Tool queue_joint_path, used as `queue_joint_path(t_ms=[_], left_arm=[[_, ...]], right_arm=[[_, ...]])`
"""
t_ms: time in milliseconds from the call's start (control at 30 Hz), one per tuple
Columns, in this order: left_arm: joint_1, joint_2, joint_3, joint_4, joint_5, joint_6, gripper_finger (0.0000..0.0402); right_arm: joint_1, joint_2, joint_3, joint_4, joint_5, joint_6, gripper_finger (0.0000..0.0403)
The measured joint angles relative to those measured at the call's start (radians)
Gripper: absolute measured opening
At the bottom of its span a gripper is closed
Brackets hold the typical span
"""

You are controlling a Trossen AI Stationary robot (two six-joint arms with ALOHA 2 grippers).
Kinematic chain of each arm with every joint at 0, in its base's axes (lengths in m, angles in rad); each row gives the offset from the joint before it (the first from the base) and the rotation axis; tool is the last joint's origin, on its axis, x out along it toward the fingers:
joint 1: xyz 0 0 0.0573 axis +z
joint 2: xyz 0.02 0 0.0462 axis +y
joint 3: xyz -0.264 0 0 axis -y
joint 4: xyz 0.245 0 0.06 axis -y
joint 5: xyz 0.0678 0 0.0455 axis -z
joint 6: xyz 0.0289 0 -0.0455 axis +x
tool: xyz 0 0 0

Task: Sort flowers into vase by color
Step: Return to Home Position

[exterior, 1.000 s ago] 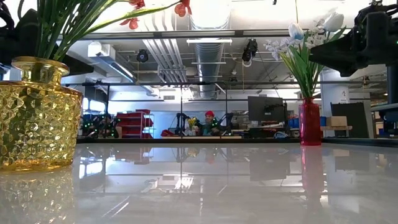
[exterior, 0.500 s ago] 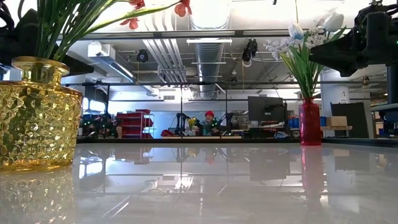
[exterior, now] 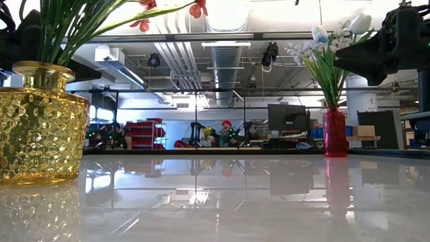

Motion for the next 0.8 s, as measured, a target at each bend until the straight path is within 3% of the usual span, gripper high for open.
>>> queue_joint_path(t_ms=[300, 800], left_arm=[[0.0, 0.0, 0.0, 0.0, 0.0, 0.0, 0.0], [0.0, 0.0, 0.0, 0.0, 0.0, 0.0, 0.0]], right_arm=[[0.0, 0.0, 0.0, 0.0, -0.001, 0.098, 0.0194], [0.0, 0.0, 0.0, 0.0, -0.002, 0.102, 0.0194]])
